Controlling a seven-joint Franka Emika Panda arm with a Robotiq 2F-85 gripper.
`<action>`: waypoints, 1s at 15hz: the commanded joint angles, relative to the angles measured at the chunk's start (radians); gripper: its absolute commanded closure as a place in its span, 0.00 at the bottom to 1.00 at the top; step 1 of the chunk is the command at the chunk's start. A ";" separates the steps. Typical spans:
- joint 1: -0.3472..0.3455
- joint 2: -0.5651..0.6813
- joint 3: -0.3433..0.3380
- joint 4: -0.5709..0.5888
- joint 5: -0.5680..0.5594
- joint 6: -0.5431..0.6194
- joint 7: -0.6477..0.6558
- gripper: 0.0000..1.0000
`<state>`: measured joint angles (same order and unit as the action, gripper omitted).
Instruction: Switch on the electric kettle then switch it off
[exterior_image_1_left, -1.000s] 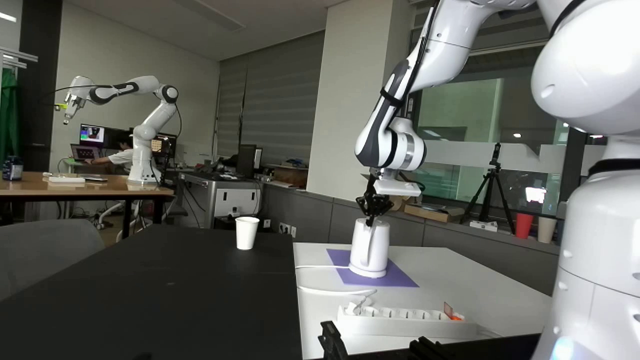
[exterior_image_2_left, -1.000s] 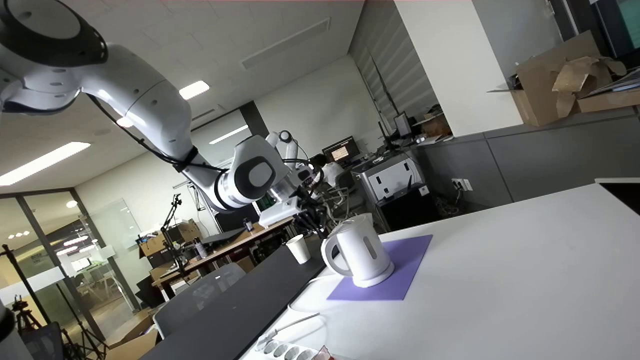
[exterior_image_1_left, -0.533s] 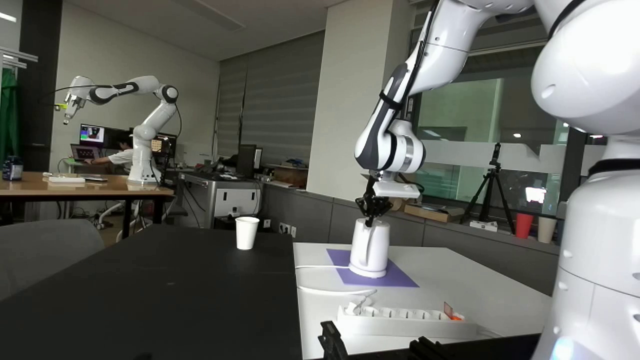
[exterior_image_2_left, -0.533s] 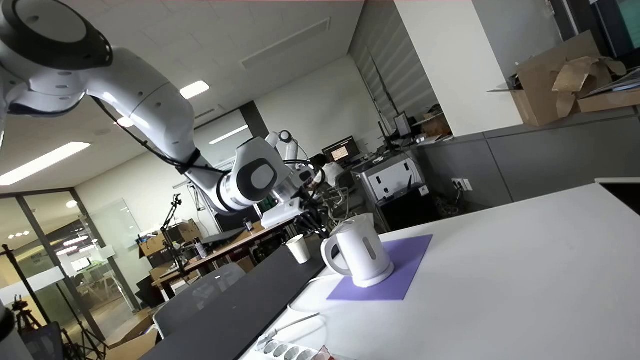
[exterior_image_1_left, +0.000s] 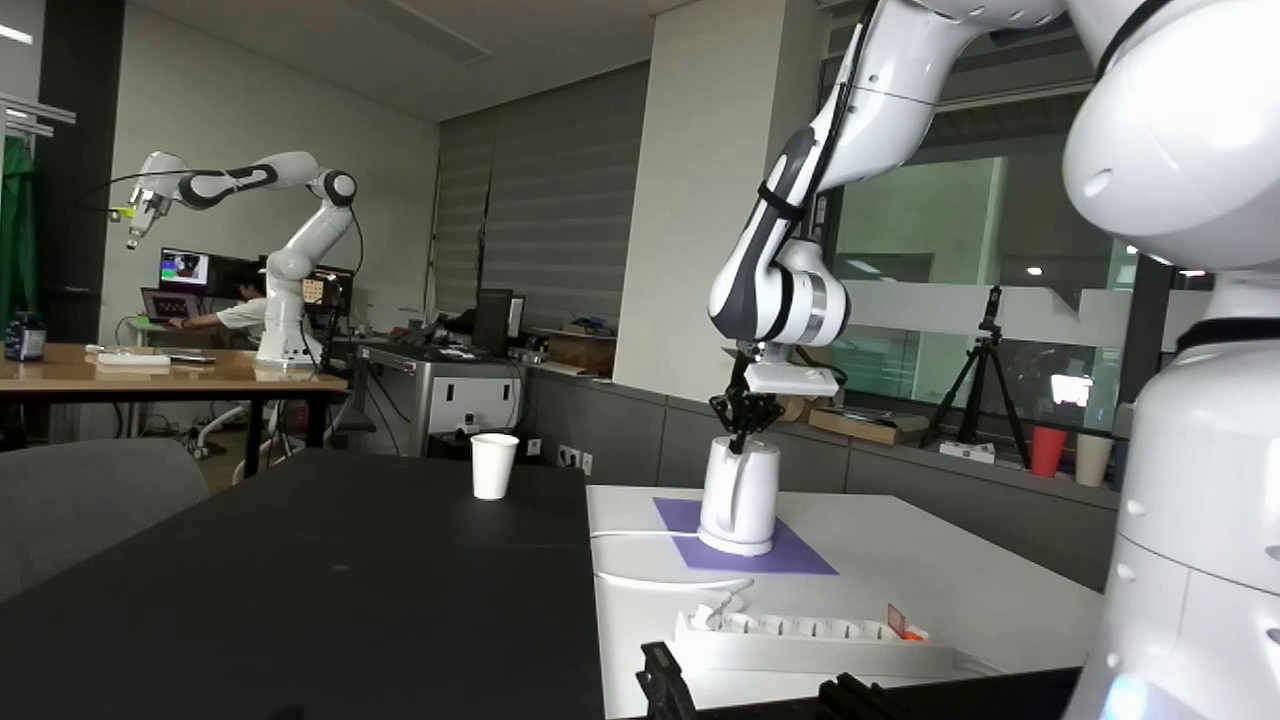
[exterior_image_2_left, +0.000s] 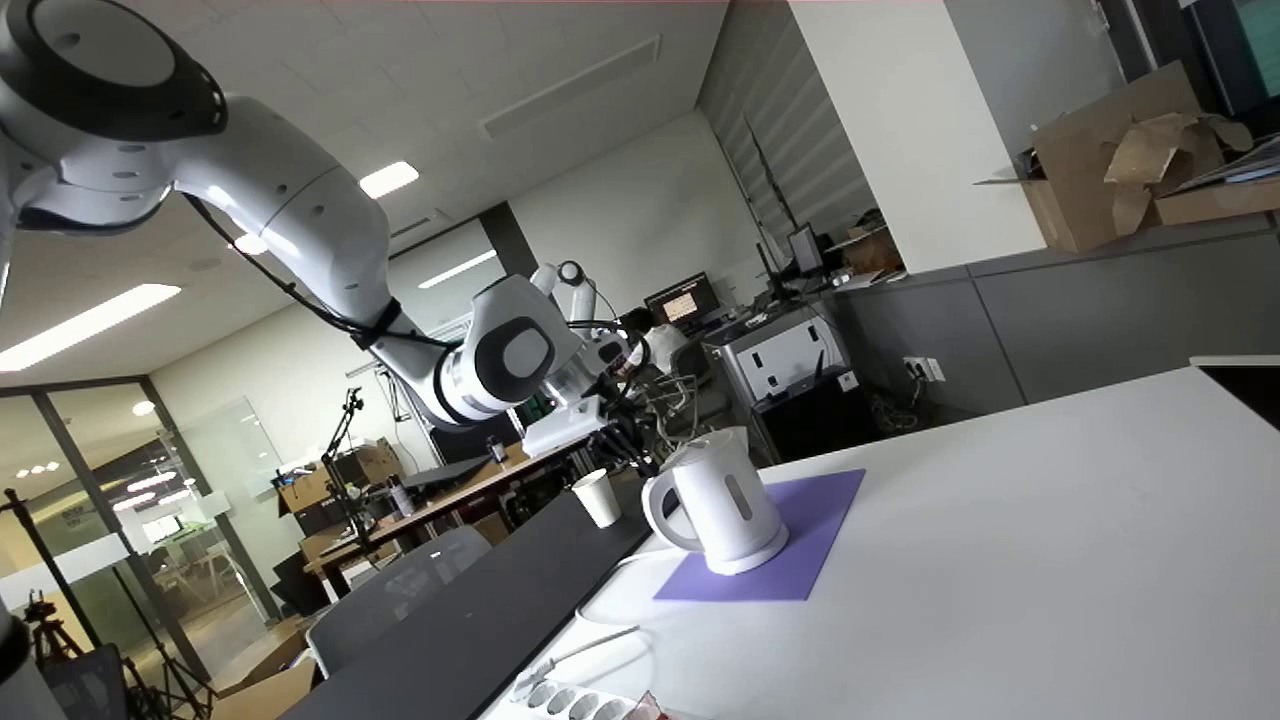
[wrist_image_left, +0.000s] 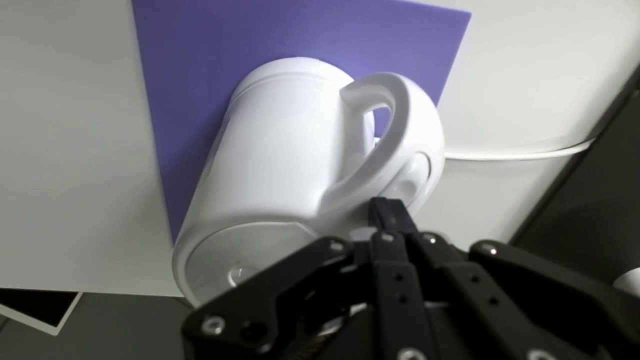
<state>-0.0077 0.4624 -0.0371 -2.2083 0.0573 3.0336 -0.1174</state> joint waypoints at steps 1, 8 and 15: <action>0.017 0.017 -0.024 0.040 -0.036 -0.027 0.053 1.00; -0.020 -0.119 0.014 0.061 -0.034 -0.200 0.005 1.00; -0.165 -0.235 0.109 0.059 0.151 -0.493 -0.293 1.00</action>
<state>-0.1452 0.2685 0.0834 -2.1424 0.1763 2.5980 -0.3549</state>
